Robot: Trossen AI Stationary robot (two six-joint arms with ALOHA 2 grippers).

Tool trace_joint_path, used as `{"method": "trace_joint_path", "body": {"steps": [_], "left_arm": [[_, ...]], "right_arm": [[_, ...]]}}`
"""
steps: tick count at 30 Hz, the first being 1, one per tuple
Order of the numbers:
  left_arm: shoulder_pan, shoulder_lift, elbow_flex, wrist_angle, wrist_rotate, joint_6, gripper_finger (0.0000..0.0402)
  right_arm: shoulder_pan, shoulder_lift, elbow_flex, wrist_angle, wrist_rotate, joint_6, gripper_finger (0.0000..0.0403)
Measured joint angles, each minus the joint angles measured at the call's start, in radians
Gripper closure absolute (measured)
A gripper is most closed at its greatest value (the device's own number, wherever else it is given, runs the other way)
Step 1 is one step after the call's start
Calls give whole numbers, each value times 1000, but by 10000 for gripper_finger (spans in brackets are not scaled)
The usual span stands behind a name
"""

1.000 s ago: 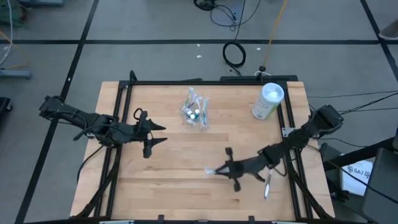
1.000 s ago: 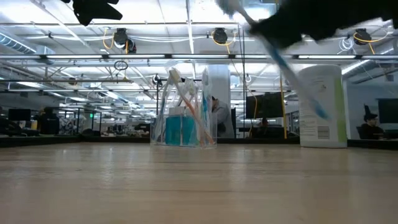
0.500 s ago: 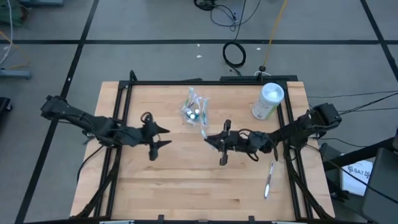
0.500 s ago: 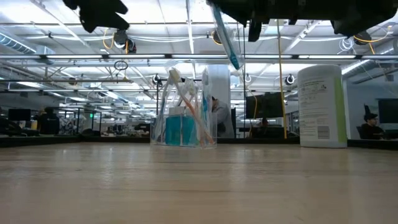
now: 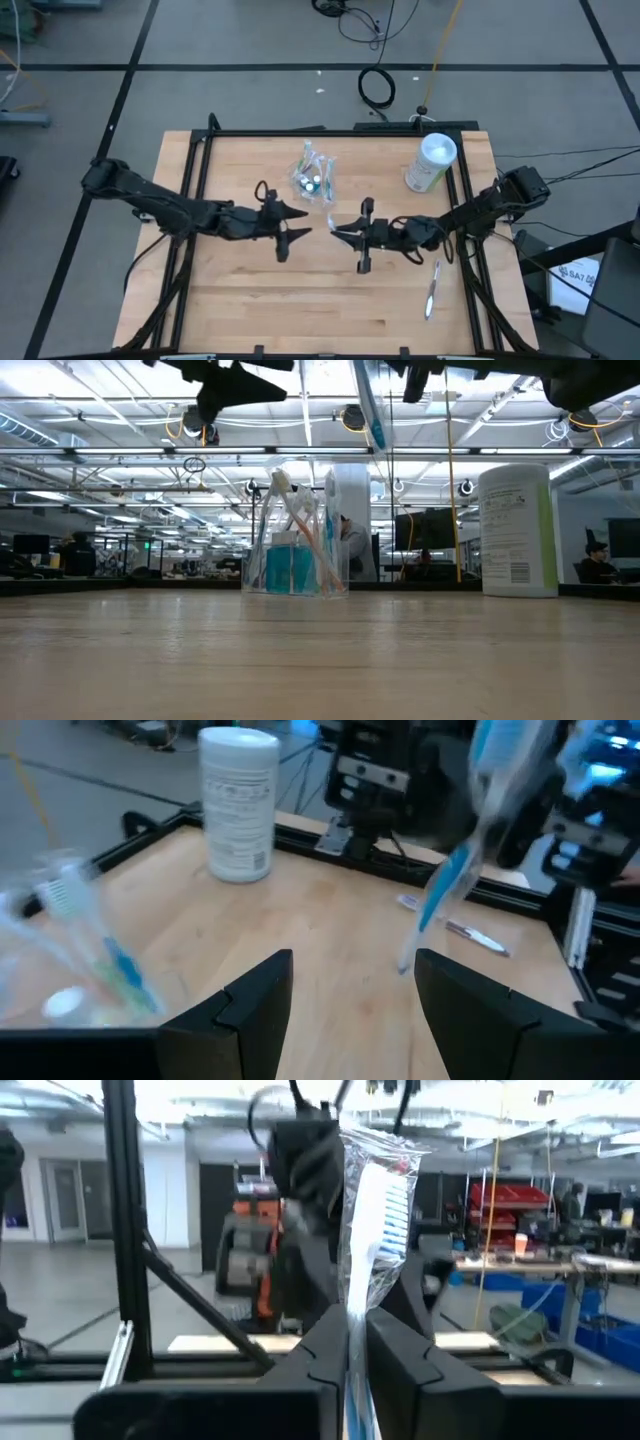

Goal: Pick & Place toothbrushing station
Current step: Put the blue toothbrush into the left section of the organizer

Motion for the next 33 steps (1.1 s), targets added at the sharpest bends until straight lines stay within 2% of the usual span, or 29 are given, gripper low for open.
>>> {"method": "trace_joint_path", "body": {"steps": [3, 9, 15, 19, 24, 33], "left_arm": [[12, 49, 0, 72, 41, 42, 183], [19, 175, 0, 334, 233, 134, 183], [31, 260, 0, 522, 235, 177, 183], [46, 290, 0, 559, 240, 169, 183], [69, 341, 0, 632, 317, 129, 183], [95, 352, 0, 652, 321, 149, 184]], "right_arm": [[7, -1, 0, 25, 0, -7, 387], [6, -1, 0, 19, 0, 20, 377], [6, 0, 0, 4, 0, 22, 389], [2, 0, 0, 4, 0, 23, 382], [-19, 0, 0, -13, 0, 64, 387], [-36, 0, 0, -49, 0, 110, 380]]}}
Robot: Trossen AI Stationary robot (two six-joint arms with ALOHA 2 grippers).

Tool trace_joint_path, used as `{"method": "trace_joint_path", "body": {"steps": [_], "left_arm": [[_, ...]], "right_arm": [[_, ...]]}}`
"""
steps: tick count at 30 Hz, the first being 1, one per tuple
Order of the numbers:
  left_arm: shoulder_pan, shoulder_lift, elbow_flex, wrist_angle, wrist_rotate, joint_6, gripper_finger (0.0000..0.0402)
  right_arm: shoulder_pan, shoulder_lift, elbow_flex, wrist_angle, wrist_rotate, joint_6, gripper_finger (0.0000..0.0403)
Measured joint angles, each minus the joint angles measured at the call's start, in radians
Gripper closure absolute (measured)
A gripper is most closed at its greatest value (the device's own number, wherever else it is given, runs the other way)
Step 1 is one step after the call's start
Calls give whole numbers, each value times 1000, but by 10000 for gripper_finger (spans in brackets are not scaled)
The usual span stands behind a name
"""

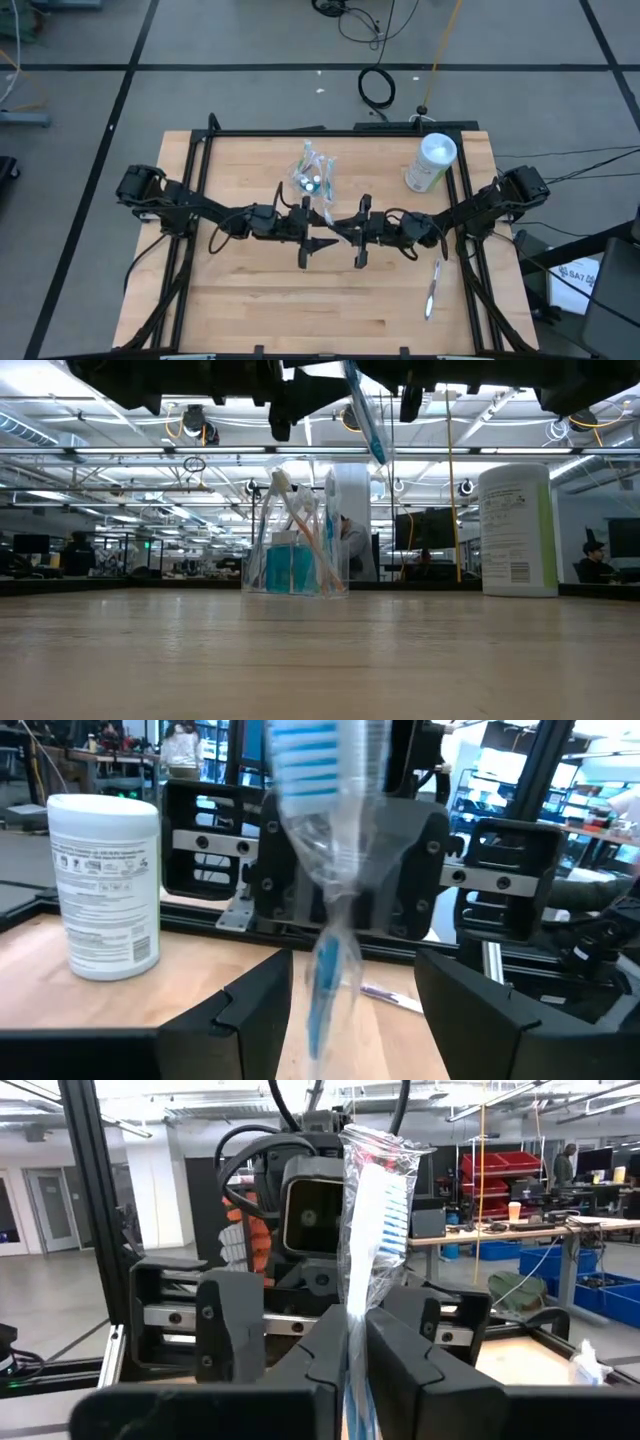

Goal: Pick & Place toothbrushing station
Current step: Put the blue toothbrush into the left section of the organizer

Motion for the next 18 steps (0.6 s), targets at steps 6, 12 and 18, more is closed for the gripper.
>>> {"method": "trace_joint_path", "body": {"steps": [6, 12, 18], "left_arm": [[10, 0, 0, -5, 7, 0, 221], [21, 0, 0, -23, 27, -4, 295], [28, 0, 0, -27, 27, -6, 347]], "right_arm": [[0, 0, 0, -1, 0, 0, 385], [0, 0, 0, -4, 0, 0, 381], [0, 0, 0, -13, 0, 0, 383]]}}
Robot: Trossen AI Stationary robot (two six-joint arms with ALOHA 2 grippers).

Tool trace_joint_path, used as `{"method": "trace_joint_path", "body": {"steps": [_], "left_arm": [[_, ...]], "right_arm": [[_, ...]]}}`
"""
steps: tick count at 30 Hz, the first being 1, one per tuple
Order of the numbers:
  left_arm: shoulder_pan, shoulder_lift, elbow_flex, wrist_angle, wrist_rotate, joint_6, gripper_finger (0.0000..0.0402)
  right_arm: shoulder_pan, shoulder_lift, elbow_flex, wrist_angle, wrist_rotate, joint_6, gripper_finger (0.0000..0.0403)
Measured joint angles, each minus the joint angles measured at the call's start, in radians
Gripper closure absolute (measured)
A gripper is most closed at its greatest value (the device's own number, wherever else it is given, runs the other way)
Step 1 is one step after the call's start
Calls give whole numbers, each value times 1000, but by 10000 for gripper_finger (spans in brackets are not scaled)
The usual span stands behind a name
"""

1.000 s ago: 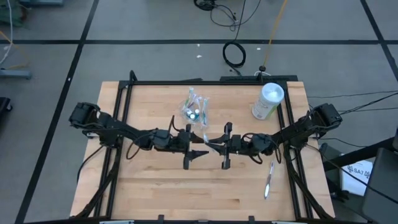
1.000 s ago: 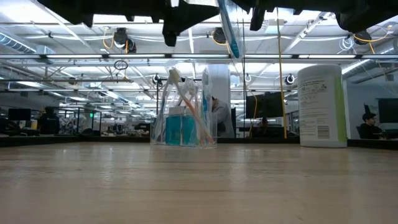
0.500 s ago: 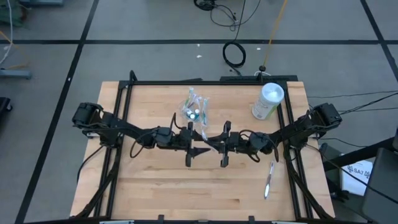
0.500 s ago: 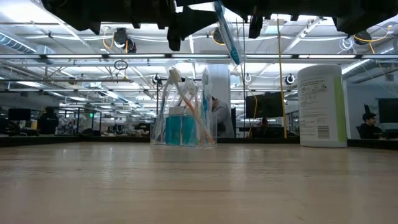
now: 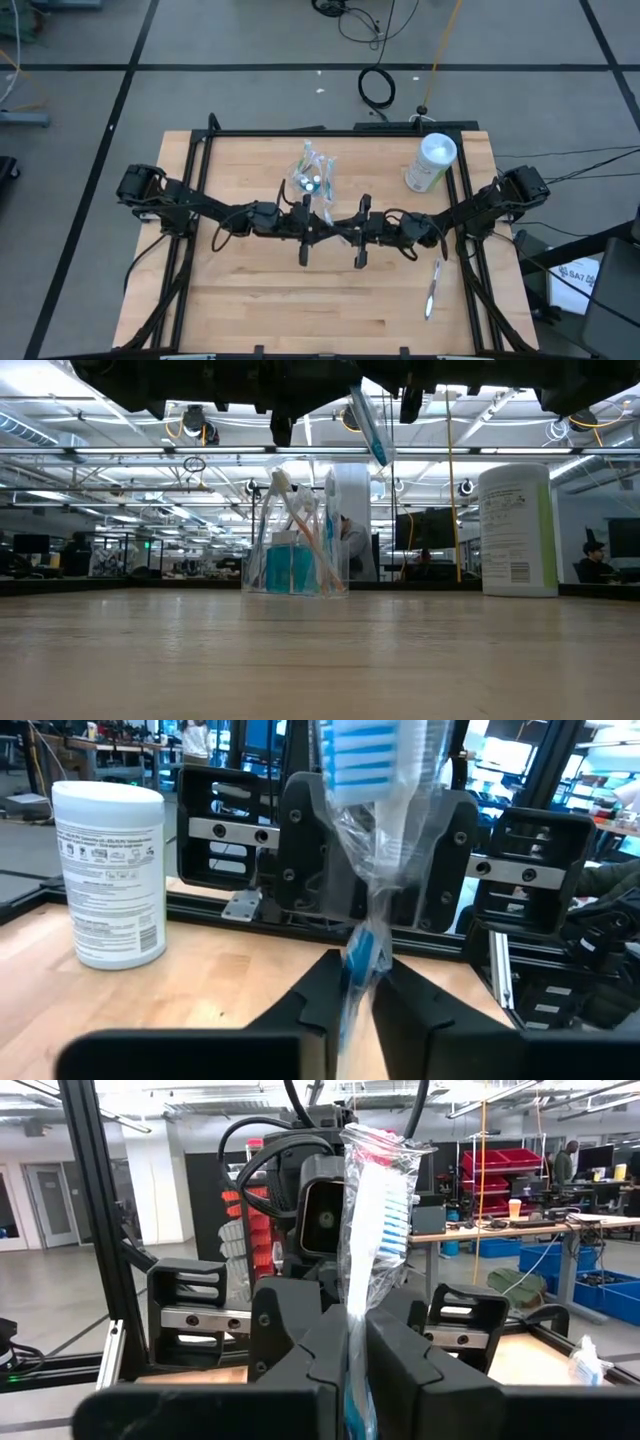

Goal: Pick & Place toothbrushing station
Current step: Put the blue toothbrush into the left section of the organizer

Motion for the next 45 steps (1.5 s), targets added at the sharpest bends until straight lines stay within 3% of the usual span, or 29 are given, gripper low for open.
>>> {"method": "trace_joint_path", "body": {"steps": [8, 17, 26, 32, 39, 45], "left_arm": [[0, 0, 0, -16, 2, 2, 391], [0, 0, 0, -24, 1, 0, 368], [1, 0, 0, -70, -2, 0, 393], [18, -59, 0, -197, -13, 3, 375], [32, -205, 0, -447, -153, 9, 394], [13, -320, -1, -597, -373, 4, 375]], "right_arm": [[0, 0, 0, -10, 2, -2, 369], [0, 0, 0, -9, 5, -4, 358], [0, 0, 0, -25, 6, -5, 294], [7, -13, 0, -36, 13, -78, 259], [49, -91, 0, -198, 130, -137, 255], [70, -141, -1, -332, 150, -131, 258]]}}
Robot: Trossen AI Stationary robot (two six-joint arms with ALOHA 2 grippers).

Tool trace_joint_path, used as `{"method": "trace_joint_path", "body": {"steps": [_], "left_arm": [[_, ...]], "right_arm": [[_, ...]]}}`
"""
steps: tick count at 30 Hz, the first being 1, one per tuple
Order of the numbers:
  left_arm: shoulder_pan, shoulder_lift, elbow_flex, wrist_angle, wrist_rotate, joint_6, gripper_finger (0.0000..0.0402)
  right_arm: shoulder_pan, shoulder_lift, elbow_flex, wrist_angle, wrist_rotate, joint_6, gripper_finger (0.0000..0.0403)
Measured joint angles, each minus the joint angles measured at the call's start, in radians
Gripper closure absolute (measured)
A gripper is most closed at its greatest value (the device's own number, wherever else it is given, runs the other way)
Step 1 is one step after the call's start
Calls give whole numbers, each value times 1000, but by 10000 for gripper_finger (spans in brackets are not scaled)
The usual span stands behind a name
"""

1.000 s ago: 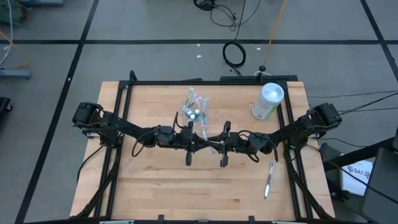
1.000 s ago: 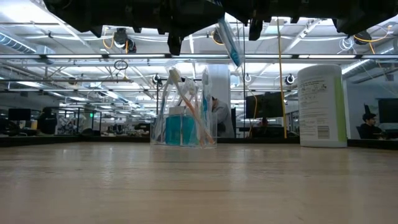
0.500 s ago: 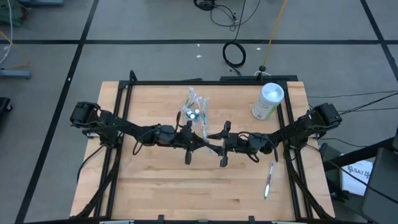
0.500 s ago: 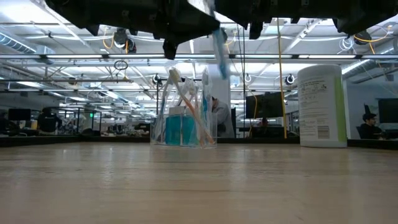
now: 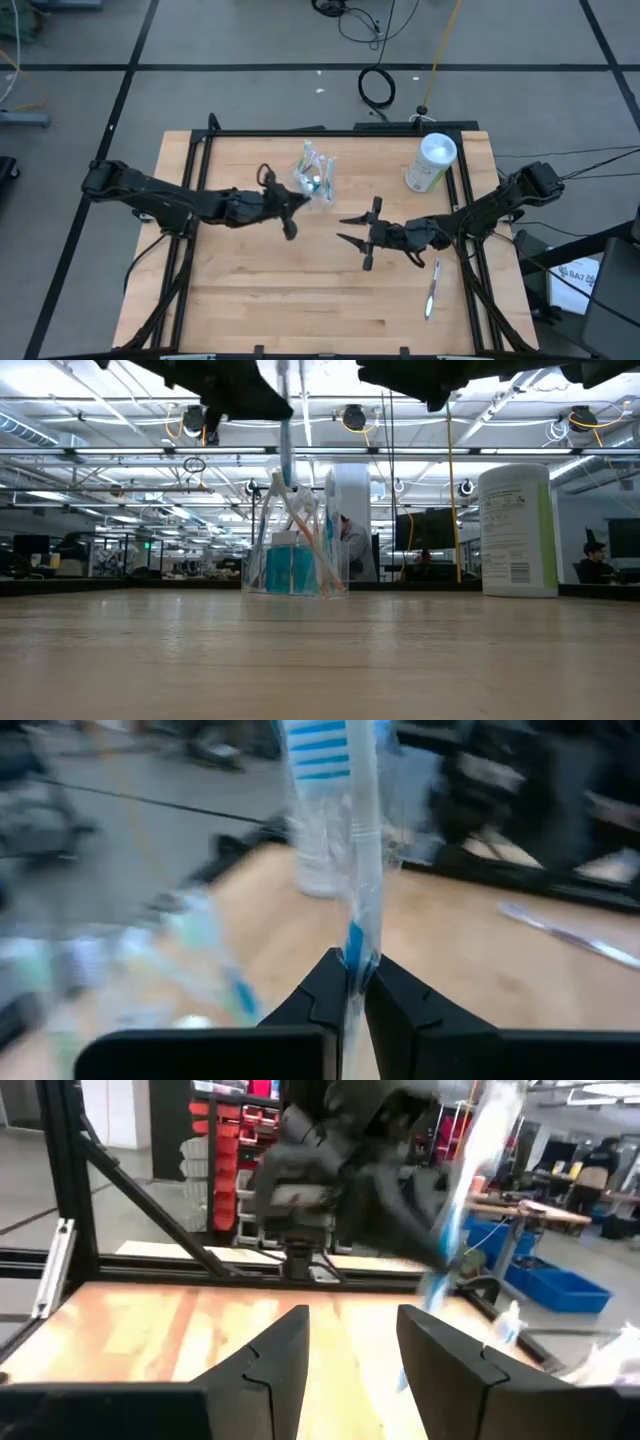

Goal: Pick & Place toothbrushing station
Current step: Put the blue toothbrush into the left section of the organizer

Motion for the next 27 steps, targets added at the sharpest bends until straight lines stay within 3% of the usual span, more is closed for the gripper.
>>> {"method": "trace_joint_path", "body": {"steps": [7, 14, 17, 20, 27], "left_arm": [[17, -104, 0, -145, -266, 0, 389], [86, -189, 0, -254, -419, -14, 394], [149, -200, 1, -267, -411, -47, 388], [214, -193, 0, -296, -312, -53, 388], [325, -71, 0, -251, -183, -58, 388]], "right_arm": [[5, -4, 0, -8, 0, 64, 259], [5, -4, 0, -10, -14, 67, 261], [5, -4, 0, -15, -14, 67, 261], [5, -4, 0, -14, -14, 67, 261], [5, -4, 0, -15, -14, 67, 261]]}}
